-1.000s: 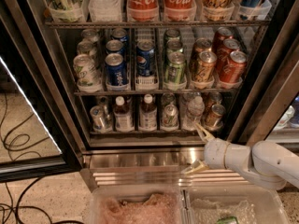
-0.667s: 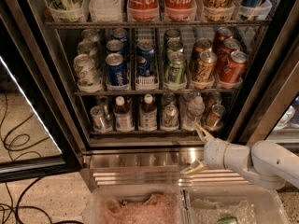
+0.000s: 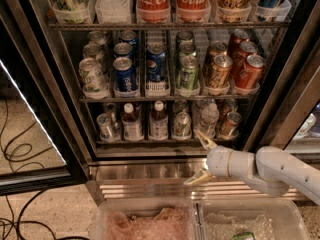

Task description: Pick 7up can from bottom shelf of fridge

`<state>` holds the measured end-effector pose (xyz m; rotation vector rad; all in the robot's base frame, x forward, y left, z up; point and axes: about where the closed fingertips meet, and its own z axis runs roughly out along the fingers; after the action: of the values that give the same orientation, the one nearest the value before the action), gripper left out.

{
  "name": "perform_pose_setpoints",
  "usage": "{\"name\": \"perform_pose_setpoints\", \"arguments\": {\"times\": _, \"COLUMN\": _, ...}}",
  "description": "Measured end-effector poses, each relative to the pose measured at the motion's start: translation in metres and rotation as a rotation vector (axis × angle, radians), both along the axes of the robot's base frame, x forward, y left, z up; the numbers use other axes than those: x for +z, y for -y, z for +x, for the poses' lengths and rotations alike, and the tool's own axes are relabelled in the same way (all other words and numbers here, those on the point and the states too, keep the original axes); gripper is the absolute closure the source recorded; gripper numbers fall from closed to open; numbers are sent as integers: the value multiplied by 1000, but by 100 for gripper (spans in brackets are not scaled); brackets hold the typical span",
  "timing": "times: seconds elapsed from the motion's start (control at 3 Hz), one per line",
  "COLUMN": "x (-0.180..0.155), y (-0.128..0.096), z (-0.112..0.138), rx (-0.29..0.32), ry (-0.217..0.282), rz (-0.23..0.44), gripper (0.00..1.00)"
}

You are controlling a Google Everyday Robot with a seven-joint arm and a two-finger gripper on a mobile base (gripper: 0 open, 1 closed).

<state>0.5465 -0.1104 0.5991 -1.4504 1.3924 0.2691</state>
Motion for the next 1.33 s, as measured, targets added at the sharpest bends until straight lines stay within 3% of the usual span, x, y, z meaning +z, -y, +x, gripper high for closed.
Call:
{"name": "perform_pose_setpoints", "arguments": {"times": 0.67, "x": -6, "y": -17, "z": 9, "rx": -2, "ry": 6, "rz": 36, "gripper": 0}}
{"name": "perform_pose_setpoints", "arguments": {"times": 1.33, "x": -11, "y": -27, "z": 18, "rx": -113, "ry": 47, "rz": 57, "gripper": 0}}
